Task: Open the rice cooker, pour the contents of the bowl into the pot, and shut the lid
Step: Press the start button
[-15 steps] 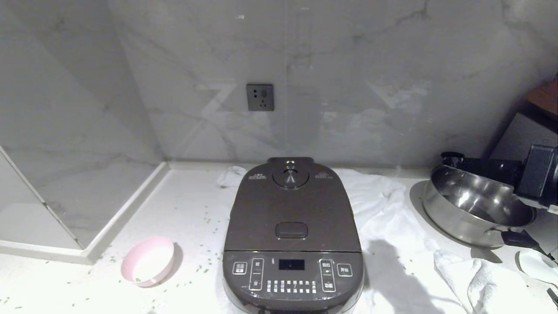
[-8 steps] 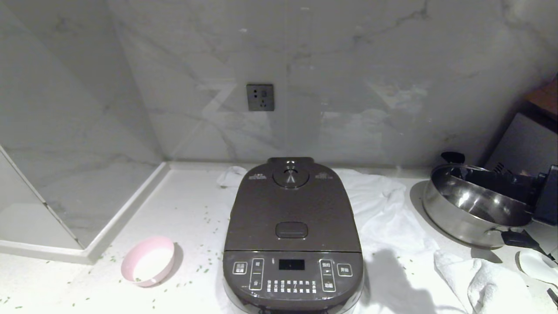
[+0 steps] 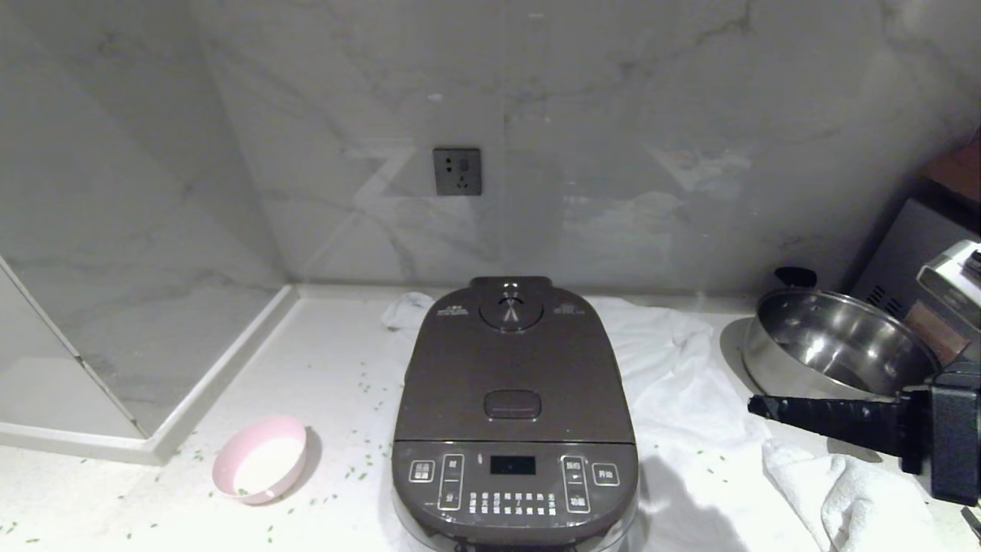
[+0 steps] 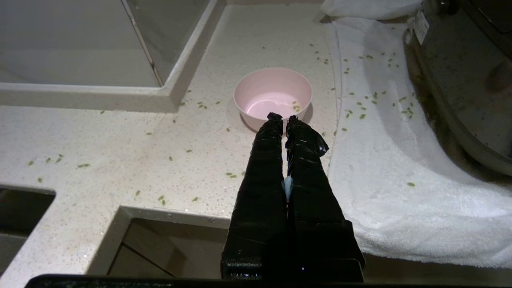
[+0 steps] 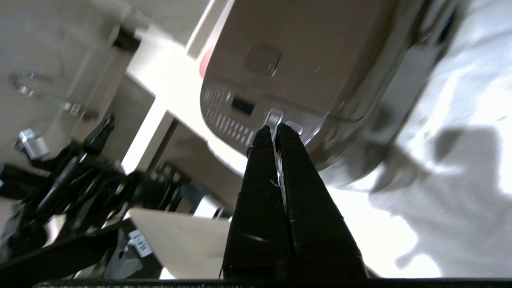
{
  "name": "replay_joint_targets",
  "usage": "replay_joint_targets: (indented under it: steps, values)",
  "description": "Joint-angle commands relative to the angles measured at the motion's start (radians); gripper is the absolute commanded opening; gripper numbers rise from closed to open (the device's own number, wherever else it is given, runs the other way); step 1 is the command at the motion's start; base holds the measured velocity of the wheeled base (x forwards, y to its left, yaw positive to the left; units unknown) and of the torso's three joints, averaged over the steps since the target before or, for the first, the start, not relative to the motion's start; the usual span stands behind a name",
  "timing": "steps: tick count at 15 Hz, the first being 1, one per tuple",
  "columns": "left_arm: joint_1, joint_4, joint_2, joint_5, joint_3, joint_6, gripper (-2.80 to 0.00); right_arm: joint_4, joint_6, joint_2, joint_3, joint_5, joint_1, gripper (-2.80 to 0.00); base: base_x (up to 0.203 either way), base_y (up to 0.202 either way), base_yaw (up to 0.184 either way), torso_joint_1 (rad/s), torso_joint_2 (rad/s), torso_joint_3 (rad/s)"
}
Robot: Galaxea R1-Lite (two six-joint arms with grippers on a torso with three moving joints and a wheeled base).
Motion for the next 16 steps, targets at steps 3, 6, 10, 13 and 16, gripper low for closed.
replay_joint_targets:
  steps: [3,6,10,13,16]
  values:
    - [0.0,0.007,-0.011,0.004,0.012,0.0,-2.8,0.08,0.012,0.212,-0.043,-0.014,0.033,-2.8,0.0,0.0,0.0,0.0,0.0,0.0]
    - [0.0,0.009,-0.011,-0.002,0.012,0.0,-2.8,0.238,0.003,0.302,-0.145,-0.1,0.037,-2.8,0.0,0.0,0.0,0.0,0.0,0.0]
    - [-0.001,0.009,-0.011,-0.009,0.012,-0.002,-2.8,0.258,0.002,0.386,-0.238,-0.118,0.093,-2.8,0.0,0.0,0.0,0.0,0.0,0.0]
    - [-0.003,0.009,-0.011,-0.013,0.011,-0.003,-2.8,0.287,0.006,0.392,-0.289,-0.123,0.197,-2.8,0.0,0.0,0.0,0.0,0.0,0.0]
    - [-0.003,0.01,-0.011,-0.013,0.011,-0.005,-2.8,0.403,0.016,0.389,-0.316,-0.155,0.302,-2.8,0.0,0.0,0.0,0.0,0.0,0.0]
